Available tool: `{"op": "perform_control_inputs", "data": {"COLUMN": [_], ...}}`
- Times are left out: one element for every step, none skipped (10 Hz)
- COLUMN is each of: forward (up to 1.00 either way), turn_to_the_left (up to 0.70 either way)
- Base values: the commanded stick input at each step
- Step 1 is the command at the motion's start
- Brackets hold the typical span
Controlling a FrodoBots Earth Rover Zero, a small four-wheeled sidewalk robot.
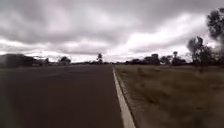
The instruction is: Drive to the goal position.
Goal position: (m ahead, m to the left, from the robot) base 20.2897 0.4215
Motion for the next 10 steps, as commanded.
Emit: {"op": "perform_control_inputs", "data": {"forward": [0.85, 0.85, 0.85, 0.85, 0.85, 0.85, 0.85, 0.85, 0.85, 0.85], "turn_to_the_left": [0.0, 0.0, 0.0, 0.0, 0.0, 0.0, 0.0, 0.0, 0.0, 0.0]}}
